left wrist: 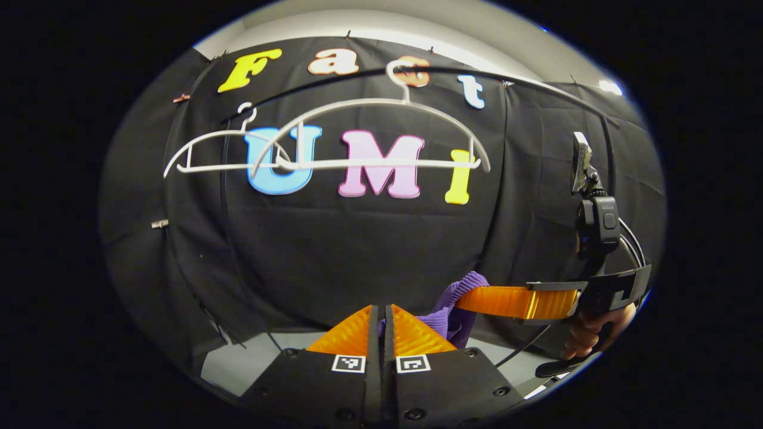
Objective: Grasp the clothes on the hanger with both hands and then place them into the laundry hamper below.
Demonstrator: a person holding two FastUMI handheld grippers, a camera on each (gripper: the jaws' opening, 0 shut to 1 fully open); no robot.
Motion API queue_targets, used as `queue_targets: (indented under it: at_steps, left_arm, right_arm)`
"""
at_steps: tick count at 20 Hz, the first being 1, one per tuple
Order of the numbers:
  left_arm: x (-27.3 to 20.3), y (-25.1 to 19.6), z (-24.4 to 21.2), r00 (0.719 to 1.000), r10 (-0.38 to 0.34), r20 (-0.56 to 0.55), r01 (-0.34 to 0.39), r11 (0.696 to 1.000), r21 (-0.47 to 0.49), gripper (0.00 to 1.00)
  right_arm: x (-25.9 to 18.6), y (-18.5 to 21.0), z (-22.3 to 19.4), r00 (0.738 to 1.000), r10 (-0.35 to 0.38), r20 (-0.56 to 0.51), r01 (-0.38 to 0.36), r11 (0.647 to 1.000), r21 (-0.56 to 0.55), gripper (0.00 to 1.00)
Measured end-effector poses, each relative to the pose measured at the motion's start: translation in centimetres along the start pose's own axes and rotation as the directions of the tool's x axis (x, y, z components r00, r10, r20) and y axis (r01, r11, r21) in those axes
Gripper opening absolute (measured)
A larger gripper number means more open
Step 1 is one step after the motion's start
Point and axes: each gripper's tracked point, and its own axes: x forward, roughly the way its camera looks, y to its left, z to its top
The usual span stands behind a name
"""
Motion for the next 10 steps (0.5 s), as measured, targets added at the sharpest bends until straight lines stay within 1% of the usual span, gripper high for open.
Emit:
queue_targets:
  at_steps: [3,5,8,10]
  left_arm:
    - [1.8,0.3,-5.5,0.995,0.009,-0.1,-0.009,1.0,0.002,0.05]
    - [2.6,0.2,-9.4,0.986,0.006,-0.166,-0.008,1.0,-0.011,0.05]
    - [3.9,0.2,-14.7,0.961,0.007,-0.276,-0.021,0.999,-0.049,0.05]
    - [4.3,0.6,-18.1,0.938,0.009,-0.346,-0.035,0.997,-0.071,0.05]
  right_arm:
    - [1.3,-3.2,-4.9,0.994,-0.057,-0.097,0.056,0.998,-0.019,0.04]
    - [1.8,-4.9,-8.3,0.983,-0.089,-0.16,0.084,0.996,-0.035,0.04]
    - [2.5,-7.1,-13.3,0.955,-0.14,-0.263,0.131,0.99,-0.054,0.04]
    - [2.8,-8.8,-16.3,0.929,-0.182,-0.323,0.169,0.983,-0.068,0.04]
